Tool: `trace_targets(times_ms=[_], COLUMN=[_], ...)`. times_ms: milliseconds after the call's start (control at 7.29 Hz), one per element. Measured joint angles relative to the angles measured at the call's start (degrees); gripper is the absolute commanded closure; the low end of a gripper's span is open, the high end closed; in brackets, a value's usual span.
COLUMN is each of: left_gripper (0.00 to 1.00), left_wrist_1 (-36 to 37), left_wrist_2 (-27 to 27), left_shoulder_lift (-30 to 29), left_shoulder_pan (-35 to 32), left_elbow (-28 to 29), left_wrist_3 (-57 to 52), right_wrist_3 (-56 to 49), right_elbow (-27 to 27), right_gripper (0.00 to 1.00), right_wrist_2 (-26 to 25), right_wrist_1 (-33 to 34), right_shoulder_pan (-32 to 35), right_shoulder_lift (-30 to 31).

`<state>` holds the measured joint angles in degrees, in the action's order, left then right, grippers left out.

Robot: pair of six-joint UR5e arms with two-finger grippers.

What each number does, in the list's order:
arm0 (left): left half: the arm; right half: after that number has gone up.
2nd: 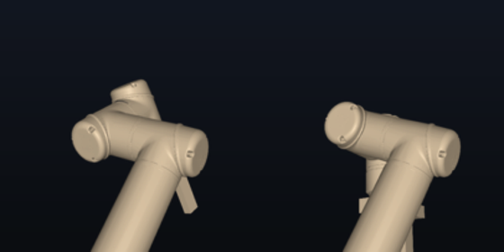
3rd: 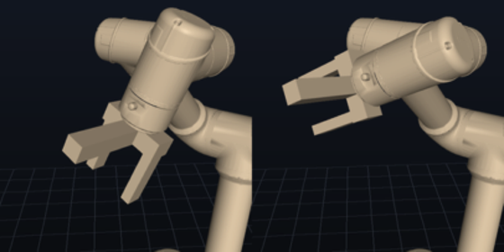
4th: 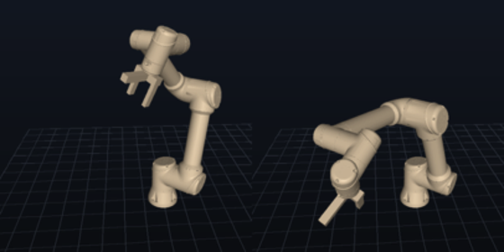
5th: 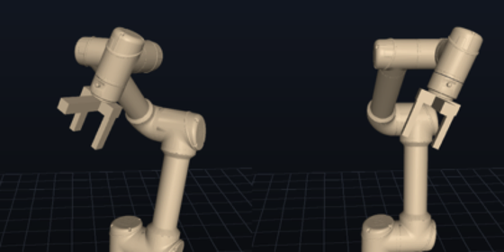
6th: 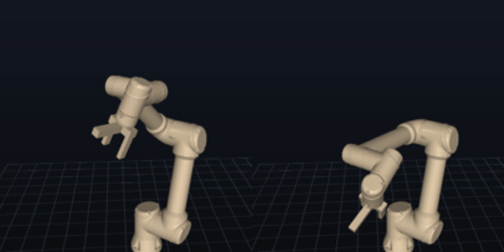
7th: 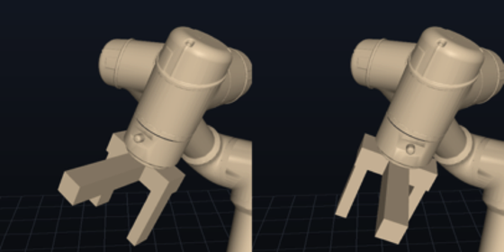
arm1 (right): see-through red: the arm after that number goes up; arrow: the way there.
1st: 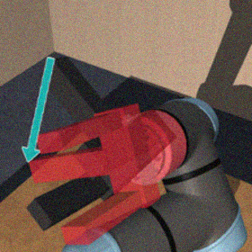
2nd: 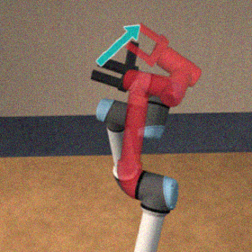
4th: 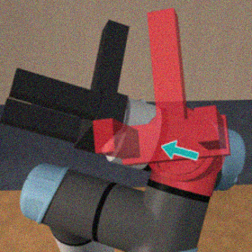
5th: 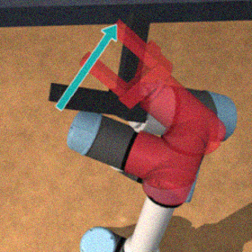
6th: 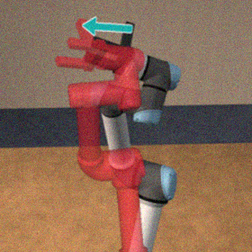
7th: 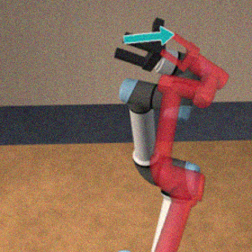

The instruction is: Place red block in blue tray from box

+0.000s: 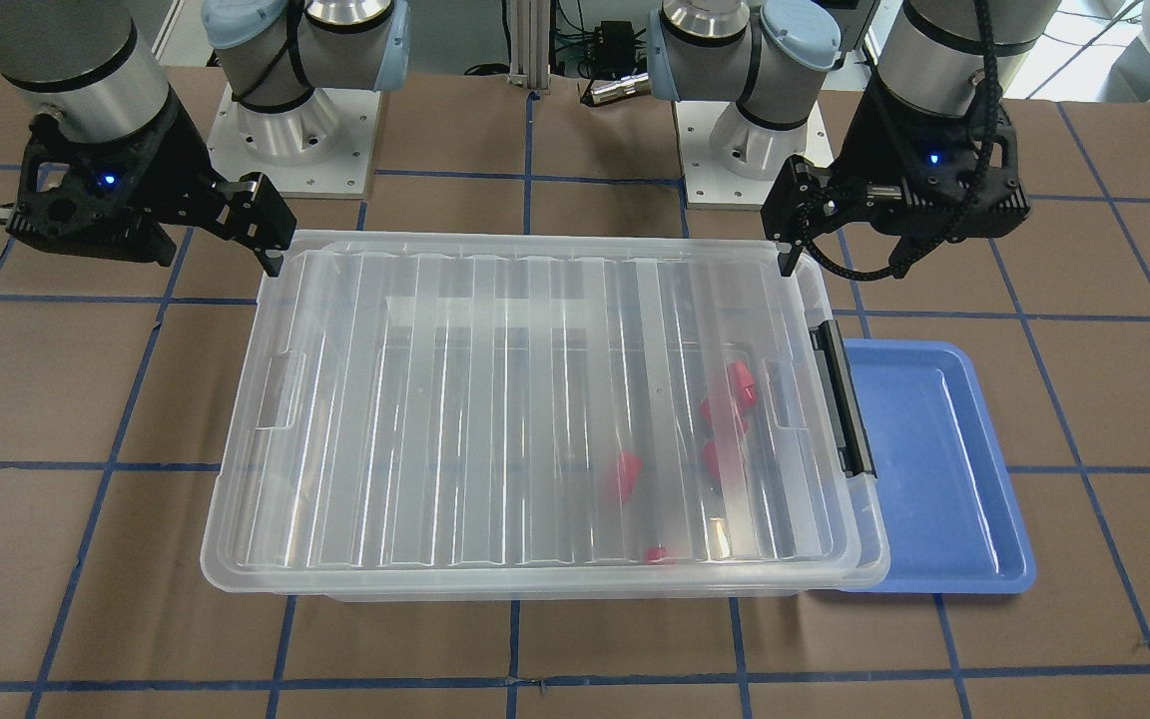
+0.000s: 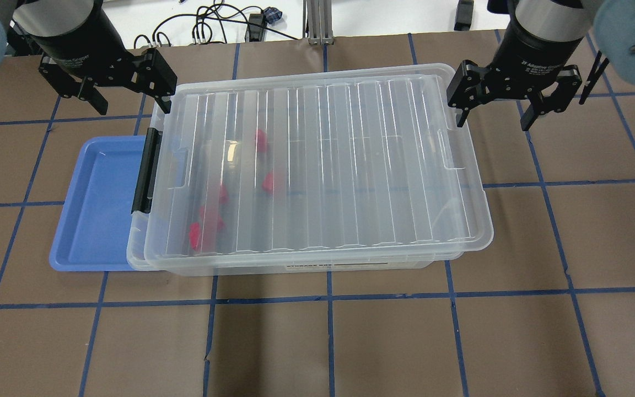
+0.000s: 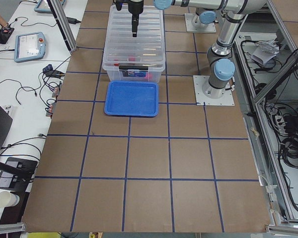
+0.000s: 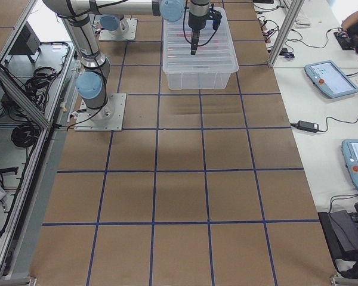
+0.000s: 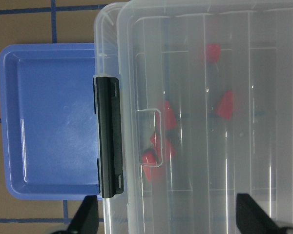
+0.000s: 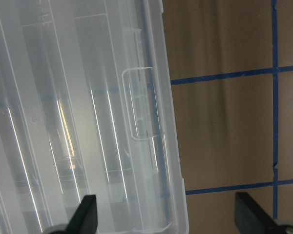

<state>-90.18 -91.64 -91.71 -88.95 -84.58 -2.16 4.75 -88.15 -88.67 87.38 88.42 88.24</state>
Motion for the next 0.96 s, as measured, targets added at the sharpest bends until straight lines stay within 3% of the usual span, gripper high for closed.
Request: trace_targets(times_ms=[960], left_gripper=[0.00], left_wrist_1=[0.09], left_wrist_2=[-0.03], left_shoulder_lift=[-0.29], left_shoulder_pan=[0.00], left_elbow=[0.32], left_wrist_3=[0.02], right_wrist_3=[-0.38], right_elbow=[-0.93], right_gripper=[0.00], right_wrist_2=[-0.44], right_wrist_1=[3.82], right_shoulder_pan=[-1.33], right_shoulder_lift=[-2.53])
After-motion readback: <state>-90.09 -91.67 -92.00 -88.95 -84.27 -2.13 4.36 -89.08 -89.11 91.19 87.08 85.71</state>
